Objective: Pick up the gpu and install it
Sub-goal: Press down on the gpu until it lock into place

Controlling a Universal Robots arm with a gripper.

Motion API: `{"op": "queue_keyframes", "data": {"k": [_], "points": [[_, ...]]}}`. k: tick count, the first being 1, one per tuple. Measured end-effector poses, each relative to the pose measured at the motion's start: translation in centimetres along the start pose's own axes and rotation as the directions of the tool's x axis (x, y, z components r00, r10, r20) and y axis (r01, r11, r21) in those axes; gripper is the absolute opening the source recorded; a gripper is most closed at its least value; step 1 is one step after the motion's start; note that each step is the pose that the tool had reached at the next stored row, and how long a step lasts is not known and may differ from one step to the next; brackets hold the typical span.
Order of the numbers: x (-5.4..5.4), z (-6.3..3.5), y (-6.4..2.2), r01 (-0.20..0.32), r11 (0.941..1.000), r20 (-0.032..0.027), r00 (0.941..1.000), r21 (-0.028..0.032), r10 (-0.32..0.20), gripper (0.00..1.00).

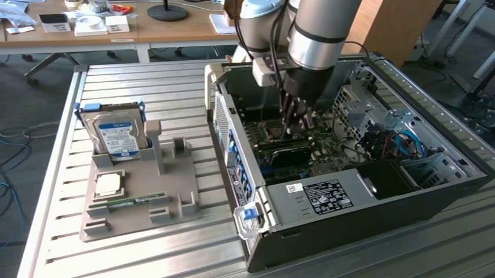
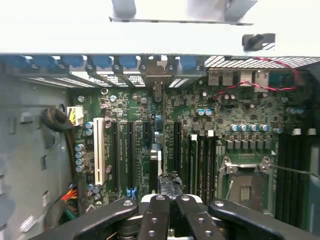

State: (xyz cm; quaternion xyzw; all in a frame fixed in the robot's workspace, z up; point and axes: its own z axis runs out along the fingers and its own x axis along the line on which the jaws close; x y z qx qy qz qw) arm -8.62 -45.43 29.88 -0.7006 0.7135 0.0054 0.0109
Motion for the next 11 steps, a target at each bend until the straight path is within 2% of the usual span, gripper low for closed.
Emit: {"op": "queue_keyframes", "data": {"k": [4,11], "points": [[-0.02,-0.85,-0.01,0.000,1.0000,0.0000,1.0000,0.0000,0.000,0.11],[-0.02,-0.86,-0.01,0.000,1.0000,0.0001,1.0000,0.0000,0.000,0.11]]}}
